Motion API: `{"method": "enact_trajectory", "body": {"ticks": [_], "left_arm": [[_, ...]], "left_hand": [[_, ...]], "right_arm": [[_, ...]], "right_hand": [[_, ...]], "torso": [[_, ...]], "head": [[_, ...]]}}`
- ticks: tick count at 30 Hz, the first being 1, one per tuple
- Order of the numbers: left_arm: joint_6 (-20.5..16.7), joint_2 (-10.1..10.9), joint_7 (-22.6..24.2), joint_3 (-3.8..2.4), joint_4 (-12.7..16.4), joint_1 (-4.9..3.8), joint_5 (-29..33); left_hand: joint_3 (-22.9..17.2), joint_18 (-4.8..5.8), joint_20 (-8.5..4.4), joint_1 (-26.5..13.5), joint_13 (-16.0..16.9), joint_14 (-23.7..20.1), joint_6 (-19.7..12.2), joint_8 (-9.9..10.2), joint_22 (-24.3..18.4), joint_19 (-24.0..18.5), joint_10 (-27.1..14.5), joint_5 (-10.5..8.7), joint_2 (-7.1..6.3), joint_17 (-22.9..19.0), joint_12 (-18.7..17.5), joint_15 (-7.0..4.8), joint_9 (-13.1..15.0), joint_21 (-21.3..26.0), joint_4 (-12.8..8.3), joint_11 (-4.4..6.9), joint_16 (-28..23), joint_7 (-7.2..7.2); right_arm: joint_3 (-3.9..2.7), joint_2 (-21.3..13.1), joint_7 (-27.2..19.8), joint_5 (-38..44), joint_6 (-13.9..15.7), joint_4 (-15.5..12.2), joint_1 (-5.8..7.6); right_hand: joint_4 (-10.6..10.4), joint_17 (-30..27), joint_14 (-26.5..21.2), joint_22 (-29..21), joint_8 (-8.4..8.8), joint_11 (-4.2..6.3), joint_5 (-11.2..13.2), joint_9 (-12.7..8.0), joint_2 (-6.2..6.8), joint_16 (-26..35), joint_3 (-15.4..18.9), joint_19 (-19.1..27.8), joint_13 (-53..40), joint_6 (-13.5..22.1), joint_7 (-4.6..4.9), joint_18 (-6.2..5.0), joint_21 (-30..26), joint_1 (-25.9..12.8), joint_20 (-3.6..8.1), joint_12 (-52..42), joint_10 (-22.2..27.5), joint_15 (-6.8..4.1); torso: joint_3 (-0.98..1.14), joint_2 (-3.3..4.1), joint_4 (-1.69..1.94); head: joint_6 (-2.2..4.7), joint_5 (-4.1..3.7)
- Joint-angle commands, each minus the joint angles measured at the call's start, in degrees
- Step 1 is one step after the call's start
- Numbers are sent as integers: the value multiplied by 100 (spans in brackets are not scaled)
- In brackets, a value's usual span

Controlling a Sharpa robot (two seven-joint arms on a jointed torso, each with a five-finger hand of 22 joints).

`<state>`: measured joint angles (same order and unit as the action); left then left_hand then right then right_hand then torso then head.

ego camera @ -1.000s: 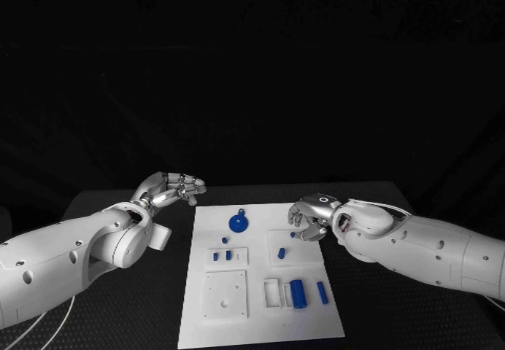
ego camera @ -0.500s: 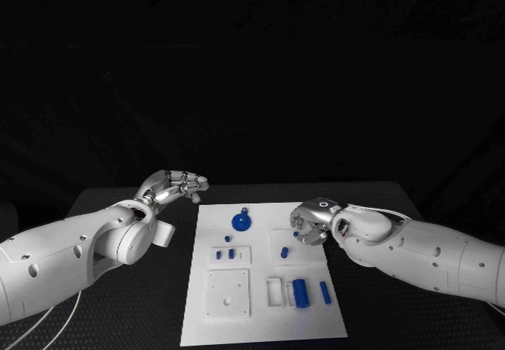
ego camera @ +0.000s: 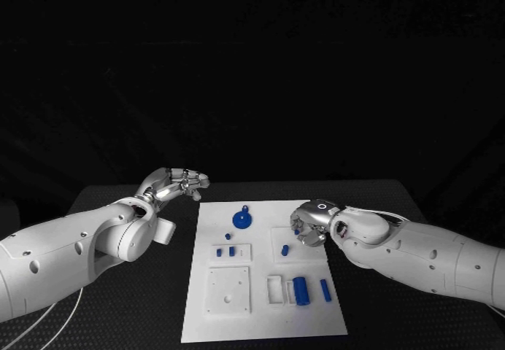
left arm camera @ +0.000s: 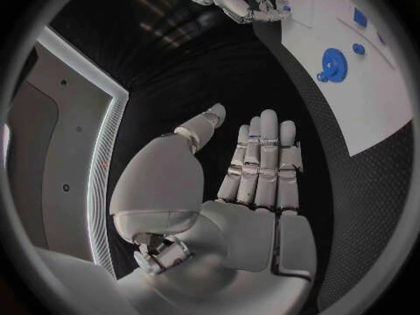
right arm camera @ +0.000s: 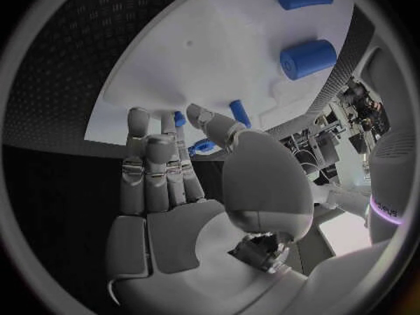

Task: Assemble the parts on the task board

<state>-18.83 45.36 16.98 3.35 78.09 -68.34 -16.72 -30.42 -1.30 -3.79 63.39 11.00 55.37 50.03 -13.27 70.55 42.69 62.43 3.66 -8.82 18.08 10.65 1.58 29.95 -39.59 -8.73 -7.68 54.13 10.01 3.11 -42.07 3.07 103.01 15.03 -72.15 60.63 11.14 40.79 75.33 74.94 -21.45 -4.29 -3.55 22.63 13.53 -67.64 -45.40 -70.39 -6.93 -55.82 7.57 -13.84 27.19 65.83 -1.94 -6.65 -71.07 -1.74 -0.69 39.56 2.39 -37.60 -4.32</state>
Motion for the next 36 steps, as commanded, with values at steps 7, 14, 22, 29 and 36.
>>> {"method": "enact_trajectory", "body": {"ticks": [7, 14, 22, 29, 36], "left_arm": [[93, -18, 42, -3, 17, -5, 57], [85, -14, 24, -3, 24, -5, 57], [77, -4, 5, -3, 13, -5, 57], [68, 10, 7, -3, -3, -5, 57], [59, 14, 14, -3, -12, -5, 57]], "left_hand": [[40, -91, -11, -43, -13, 22, -40, -4, -7, 23, -57, -34, 15, 10, -30, 21, -8, 38, 5, -7, -42, 0], [44, -94, -11, -43, -18, 27, -51, 0, -6, 29, -61, -33, 21, 15, -30, 21, -11, 43, 3, -8, -47, 4], [51, -96, -11, -45, -25, 37, -62, 3, -5, 38, -66, -34, 24, 22, -31, 20, -14, 48, 1, -9, -50, 8], [55, -101, -13, -40, -32, 53, -71, 5, -3, 51, -68, -33, 28, 32, -30, 17, -16, 51, -4, -8, -50, 12], [56, -104, -15, -34, -37, 65, -74, 4, -1, 61, -70, -31, 33, 40, -29, 15, -17, 52, -9, -8, -50, 12]], "right_arm": [[39, 87, 120, 319, 32, 23, -46], [51, 176, 252, 457, 167, 53, -132], [53, 195, 428, 682, 272, 34, -157], [53, 178, 462, 765, 407, -23, -166], [51, 162, 523, 811, 670, -61, -166]], "right_hand": [[-32, -34, -8, 139, -47, 8, 50, 25, -130, -58, -166, 43, -43, -114, -34, -116, 71, 17, 20, -25, -92, -49], [-33, -48, -6, 142, -81, 27, 58, 51, -201, -90, -250, 45, -74, -195, -69, -116, 125, 10, 31, -35, -145, -69], [33, -51, 2, 149, -127, 68, 60, 92, -293, -164, -368, 33, -122, -305, -116, -116, 246, 34, 60, -60, -248, -109], [73, -47, 2, 147, -160, 98, 69, 126, -296, -228, -463, 29, -152, -382, -149, -116, 343, 64, 80, -71, -321, -139], [85, -44, -6, 145, -185, 117, 77, 159, -272, -265, -509, 27, -169, -414, -168, -116, 404, 82, 96, -75, -361, -158]], "torso": [[-8, -2, 2], [-6, -1, 7], [-6, -2, 0], [-2, -2, -5], [-2, -3, -2]], "head": [[-28, -2], [-43, -2], [-60, 5], [-69, -5], [-76, -8]]}}
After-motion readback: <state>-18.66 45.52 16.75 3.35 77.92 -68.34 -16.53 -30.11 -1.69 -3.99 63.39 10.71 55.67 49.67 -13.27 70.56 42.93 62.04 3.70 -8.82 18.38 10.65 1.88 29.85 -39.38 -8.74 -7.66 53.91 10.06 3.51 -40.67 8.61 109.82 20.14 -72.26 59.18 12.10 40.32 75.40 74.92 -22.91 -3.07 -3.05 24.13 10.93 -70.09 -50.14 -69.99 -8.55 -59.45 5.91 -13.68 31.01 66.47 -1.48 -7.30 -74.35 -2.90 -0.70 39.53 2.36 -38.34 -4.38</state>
